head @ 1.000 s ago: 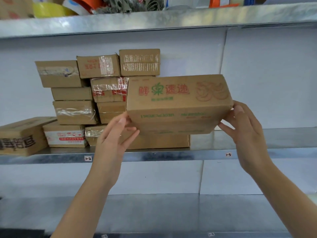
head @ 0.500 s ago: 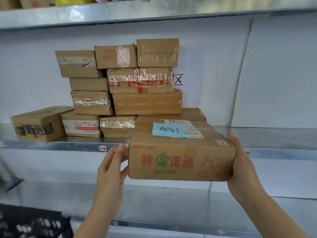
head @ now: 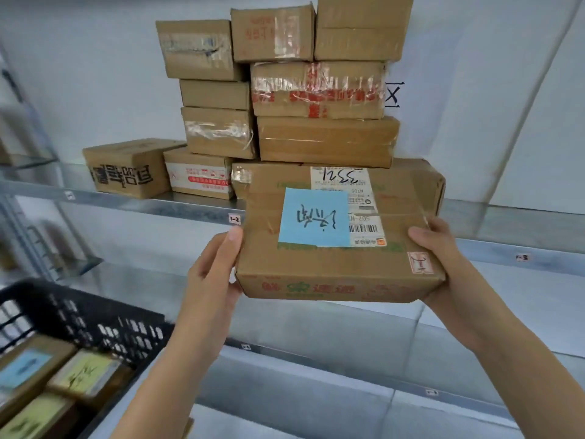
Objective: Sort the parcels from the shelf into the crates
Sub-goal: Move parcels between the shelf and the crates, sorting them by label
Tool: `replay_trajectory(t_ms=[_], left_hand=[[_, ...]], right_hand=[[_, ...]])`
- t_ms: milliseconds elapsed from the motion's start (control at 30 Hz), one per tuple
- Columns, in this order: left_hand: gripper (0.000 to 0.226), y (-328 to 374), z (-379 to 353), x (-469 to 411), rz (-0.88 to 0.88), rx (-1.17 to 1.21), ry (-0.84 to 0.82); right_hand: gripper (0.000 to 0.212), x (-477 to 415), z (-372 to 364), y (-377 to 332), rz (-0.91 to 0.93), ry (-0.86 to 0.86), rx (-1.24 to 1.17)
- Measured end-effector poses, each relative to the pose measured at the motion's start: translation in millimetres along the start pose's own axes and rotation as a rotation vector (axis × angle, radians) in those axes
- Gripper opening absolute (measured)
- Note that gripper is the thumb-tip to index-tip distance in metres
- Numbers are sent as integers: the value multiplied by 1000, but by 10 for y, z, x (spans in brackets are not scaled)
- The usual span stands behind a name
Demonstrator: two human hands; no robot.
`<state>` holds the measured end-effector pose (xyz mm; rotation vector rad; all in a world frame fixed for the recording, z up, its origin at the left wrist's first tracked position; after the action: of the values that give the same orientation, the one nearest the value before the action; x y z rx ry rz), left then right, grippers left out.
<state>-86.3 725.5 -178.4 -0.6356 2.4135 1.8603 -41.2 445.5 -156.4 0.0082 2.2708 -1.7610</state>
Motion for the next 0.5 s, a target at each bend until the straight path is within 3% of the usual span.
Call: replay_trajectory(t_ms=[200, 500], left_hand=[[39, 45, 765, 337, 44, -19, 204], [34, 447, 2163, 1180, -20, -70, 618]], right_hand=[[57, -196, -664, 421, -95, -243, 12], [34, -331, -2458, 1085, -277, -728, 11]])
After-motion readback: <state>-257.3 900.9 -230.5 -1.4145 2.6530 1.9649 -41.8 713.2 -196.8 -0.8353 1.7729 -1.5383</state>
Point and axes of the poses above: each hand's wrist, its own x-axis away from the middle knuckle, its own z-axis out of the back of the hand, y = z × x, the point moved 2 cm from there along -x, towards the middle knuckle, and after that the axes turned 1 degree about y, right-handed, at the moved point
